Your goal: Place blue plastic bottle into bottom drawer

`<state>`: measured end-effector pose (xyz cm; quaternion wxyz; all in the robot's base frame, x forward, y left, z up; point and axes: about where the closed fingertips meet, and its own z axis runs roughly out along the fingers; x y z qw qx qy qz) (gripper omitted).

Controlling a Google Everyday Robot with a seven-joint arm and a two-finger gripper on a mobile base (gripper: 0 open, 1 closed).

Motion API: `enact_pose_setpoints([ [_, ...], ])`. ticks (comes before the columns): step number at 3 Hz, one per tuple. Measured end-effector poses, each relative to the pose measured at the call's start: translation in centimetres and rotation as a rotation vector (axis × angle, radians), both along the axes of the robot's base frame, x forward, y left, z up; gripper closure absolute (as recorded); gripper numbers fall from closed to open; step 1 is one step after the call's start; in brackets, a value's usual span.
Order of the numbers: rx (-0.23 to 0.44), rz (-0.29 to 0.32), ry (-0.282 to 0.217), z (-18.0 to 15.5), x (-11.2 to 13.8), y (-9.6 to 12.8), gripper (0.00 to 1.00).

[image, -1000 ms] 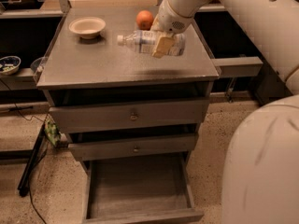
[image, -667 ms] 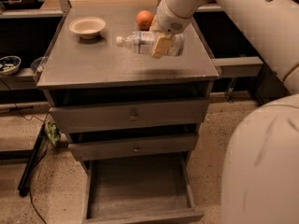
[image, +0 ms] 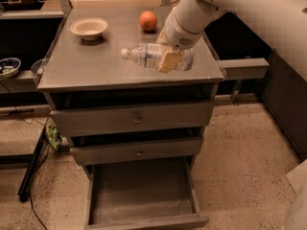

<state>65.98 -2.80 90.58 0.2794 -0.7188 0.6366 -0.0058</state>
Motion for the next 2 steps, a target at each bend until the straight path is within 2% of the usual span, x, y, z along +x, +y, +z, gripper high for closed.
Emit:
enact_pose_setpoints([
  [1, -0.001, -0.010, 0.010, -0.8, -3.1, -0.2, 1.00],
  [2, 0.008, 0.011, 0.070, -3.6, -9.5, -0.3, 1.00],
])
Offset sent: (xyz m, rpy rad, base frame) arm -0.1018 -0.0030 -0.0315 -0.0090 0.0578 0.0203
